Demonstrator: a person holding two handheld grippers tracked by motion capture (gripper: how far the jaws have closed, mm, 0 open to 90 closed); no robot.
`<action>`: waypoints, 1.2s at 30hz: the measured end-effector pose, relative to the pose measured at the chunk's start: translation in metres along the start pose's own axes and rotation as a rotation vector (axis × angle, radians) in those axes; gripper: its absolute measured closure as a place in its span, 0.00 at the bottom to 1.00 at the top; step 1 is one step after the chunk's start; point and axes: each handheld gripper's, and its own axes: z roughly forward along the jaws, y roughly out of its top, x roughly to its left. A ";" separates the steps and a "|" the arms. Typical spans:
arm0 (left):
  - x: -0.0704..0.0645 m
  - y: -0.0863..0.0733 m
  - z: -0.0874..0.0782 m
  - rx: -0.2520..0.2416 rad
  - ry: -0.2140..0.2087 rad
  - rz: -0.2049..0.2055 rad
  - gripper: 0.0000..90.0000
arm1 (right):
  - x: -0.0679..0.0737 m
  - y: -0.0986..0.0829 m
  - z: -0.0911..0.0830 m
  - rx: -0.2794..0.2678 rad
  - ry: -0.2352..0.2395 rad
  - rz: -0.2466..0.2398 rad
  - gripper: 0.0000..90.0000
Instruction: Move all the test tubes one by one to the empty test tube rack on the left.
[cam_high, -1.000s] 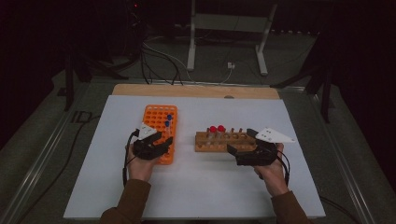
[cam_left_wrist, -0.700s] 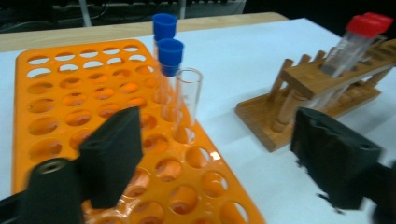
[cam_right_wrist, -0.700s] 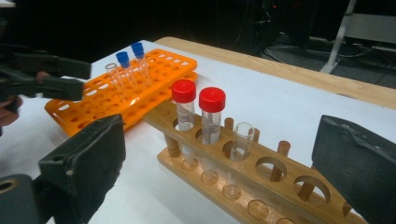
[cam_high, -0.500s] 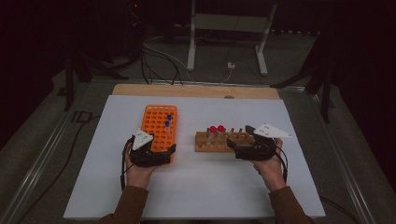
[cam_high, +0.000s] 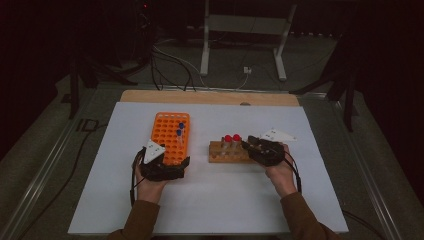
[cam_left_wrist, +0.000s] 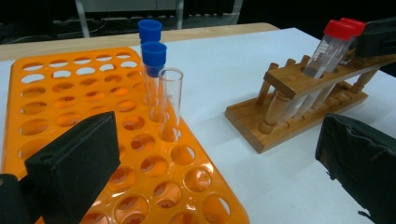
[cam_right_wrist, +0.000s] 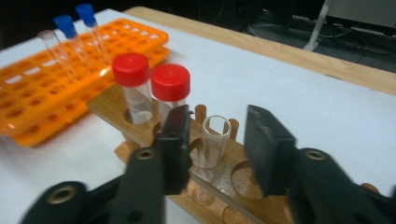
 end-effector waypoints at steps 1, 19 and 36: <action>0.000 0.000 0.000 0.000 0.000 -0.001 0.01 | 0.000 -0.001 0.003 0.009 -0.003 -0.002 0.76; 0.000 -0.001 -0.001 -0.006 0.003 -0.008 0.01 | 0.010 -0.004 0.011 0.020 -0.008 -0.050 0.85; 0.000 -0.002 -0.001 -0.010 0.009 -0.007 0.01 | 0.006 0.009 -0.019 -0.075 -0.007 -0.031 0.85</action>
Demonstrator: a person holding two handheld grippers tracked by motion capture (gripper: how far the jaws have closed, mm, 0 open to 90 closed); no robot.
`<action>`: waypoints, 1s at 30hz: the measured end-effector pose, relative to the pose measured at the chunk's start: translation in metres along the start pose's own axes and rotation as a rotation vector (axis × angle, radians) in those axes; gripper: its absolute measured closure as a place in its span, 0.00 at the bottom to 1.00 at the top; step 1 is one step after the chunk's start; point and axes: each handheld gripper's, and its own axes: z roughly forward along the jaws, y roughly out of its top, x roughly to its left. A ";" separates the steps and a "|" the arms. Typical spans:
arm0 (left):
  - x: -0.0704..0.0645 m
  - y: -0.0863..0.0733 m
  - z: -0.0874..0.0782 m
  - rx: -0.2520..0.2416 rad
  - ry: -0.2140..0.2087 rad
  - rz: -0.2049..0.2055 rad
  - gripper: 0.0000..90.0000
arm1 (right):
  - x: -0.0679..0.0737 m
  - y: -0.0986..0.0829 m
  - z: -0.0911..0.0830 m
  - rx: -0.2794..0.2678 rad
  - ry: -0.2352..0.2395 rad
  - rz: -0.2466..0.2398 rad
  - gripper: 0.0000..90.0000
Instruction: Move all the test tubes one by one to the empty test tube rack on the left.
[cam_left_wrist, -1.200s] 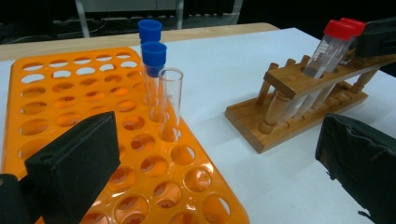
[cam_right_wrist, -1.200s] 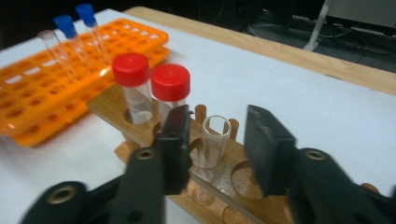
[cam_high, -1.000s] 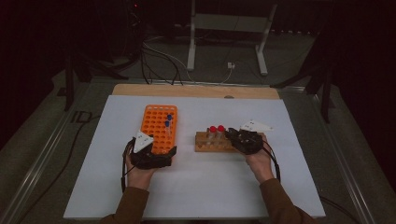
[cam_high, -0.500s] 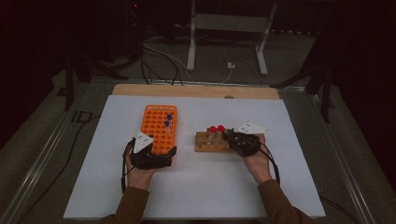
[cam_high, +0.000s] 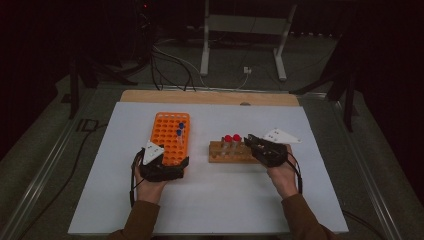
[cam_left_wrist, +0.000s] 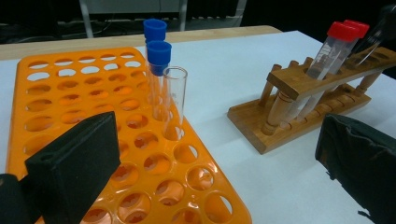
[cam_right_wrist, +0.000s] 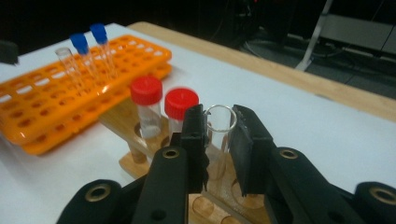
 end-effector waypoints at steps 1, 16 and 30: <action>0.000 0.000 0.000 0.001 0.000 0.001 0.01 | 0.000 0.002 -0.002 -0.008 0.002 -0.002 0.85; -0.003 0.001 -0.001 -0.011 0.002 0.014 0.01 | 0.003 0.017 -0.031 -0.064 0.015 -0.032 0.85; -0.026 0.012 -0.003 -0.048 -0.060 0.070 0.01 | 0.015 0.010 -0.033 -0.052 0.095 -0.028 0.85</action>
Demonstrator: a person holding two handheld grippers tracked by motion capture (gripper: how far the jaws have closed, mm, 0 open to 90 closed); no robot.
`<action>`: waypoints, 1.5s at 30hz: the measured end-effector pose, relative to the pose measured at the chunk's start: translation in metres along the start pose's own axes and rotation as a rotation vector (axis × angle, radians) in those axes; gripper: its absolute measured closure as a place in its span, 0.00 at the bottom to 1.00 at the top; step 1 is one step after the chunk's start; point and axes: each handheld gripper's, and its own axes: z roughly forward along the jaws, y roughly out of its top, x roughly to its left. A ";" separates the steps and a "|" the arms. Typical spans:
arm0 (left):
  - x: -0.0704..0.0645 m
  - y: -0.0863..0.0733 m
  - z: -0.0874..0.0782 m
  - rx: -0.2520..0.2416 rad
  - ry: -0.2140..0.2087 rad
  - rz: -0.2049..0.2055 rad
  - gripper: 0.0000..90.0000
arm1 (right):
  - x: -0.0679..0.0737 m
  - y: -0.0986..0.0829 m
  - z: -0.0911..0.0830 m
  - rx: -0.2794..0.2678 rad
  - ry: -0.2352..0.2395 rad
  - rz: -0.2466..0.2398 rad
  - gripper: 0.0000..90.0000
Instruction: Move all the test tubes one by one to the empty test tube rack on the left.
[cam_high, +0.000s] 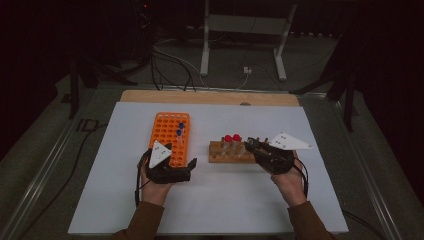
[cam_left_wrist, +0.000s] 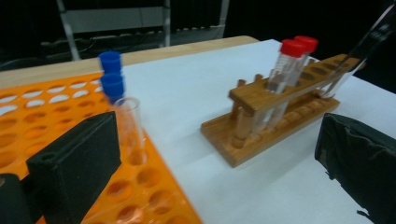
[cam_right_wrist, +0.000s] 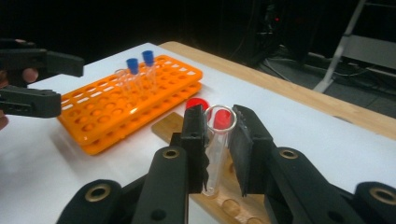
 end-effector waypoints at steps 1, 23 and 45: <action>-0.002 0.001 0.000 -0.003 -0.006 0.005 0.01 | 0.001 -0.001 0.001 0.005 0.004 -0.002 0.85; -0.065 0.017 0.027 0.026 -0.180 0.142 0.06 | 0.024 -0.007 0.011 0.039 0.121 0.000 0.85; -0.090 0.015 0.043 0.069 -0.189 0.252 0.68 | 0.039 -0.008 0.015 0.060 0.180 -0.005 0.85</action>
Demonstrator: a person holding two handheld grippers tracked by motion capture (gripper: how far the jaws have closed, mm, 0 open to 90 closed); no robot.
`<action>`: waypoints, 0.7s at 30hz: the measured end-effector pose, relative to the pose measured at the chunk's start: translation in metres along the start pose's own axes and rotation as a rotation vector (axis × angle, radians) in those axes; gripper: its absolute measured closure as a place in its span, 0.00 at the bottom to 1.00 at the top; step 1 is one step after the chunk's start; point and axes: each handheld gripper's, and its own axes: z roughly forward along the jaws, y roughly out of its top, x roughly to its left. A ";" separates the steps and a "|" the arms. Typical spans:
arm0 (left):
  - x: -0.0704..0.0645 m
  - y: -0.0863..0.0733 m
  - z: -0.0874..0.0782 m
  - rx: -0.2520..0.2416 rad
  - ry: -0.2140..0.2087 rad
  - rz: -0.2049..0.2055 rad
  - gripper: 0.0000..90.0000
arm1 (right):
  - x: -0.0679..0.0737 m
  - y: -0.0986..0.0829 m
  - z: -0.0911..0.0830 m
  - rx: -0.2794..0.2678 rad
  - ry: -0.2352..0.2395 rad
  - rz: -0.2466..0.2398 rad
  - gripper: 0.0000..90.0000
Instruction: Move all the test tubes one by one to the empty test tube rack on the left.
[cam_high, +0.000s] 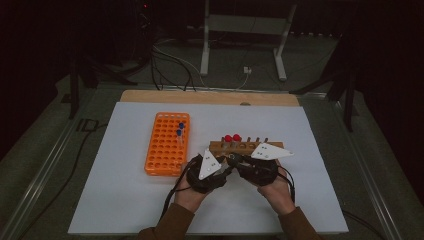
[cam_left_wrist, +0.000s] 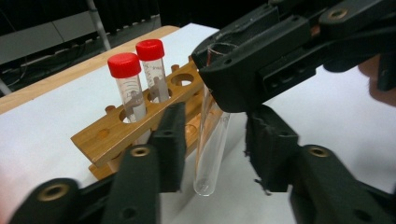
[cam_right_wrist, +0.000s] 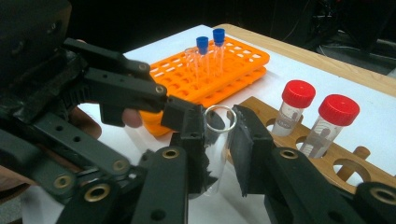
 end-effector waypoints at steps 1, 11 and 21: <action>0.000 0.000 0.001 0.006 0.000 0.009 0.71 | 0.000 0.000 0.000 0.001 0.002 0.000 0.85; 0.000 -0.001 0.002 0.018 -0.004 0.016 0.85 | 0.001 0.000 0.001 0.004 0.022 0.003 0.85; 0.007 -0.002 0.000 0.002 0.002 -0.022 0.85 | -0.001 0.001 -0.002 -0.010 0.028 0.000 0.55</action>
